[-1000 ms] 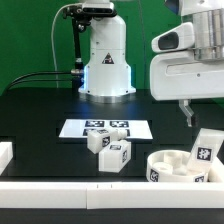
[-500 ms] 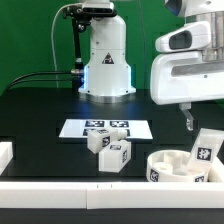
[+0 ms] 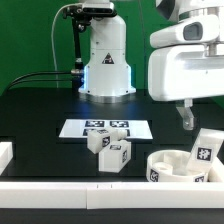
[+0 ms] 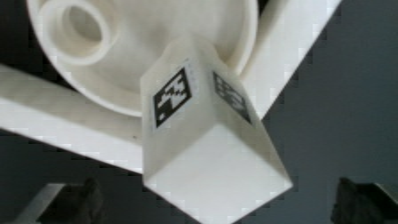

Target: Assemble stool

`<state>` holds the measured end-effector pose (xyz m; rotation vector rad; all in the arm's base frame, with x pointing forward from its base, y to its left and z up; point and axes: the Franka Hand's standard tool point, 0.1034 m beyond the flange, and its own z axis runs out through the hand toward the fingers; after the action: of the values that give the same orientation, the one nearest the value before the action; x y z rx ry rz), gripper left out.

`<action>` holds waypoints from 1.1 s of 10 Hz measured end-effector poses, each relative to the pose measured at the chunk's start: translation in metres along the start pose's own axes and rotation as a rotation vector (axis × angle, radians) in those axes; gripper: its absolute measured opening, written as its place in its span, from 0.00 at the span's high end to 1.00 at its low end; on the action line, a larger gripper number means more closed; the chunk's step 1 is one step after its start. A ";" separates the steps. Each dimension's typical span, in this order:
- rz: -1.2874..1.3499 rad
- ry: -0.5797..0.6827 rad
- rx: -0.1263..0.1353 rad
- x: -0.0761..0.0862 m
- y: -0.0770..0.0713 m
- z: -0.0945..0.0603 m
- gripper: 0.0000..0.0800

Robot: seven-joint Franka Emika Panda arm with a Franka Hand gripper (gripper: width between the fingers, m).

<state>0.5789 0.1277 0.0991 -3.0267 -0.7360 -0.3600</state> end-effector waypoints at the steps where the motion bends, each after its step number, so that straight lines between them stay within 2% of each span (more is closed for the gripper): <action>1: -0.069 -0.003 -0.005 -0.001 0.001 0.001 0.19; 3: -0.387 -0.034 -0.034 -0.001 -0.002 0.007 0.19; 5: -0.570 -0.087 -0.035 -0.004 -0.009 0.025 0.19; 6: -0.639 -0.102 -0.034 -0.004 -0.008 0.031 0.19; 8: -0.718 -0.117 -0.036 0.002 0.006 0.034 0.19; 11: -0.679 -0.119 -0.037 0.000 0.006 0.035 0.20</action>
Offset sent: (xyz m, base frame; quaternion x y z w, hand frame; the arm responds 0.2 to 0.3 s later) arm 0.0057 0.0091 -0.0221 0.0025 -0.0677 -0.3710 0.9262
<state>0.5898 0.1247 0.0654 -2.7466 -1.7733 -0.1868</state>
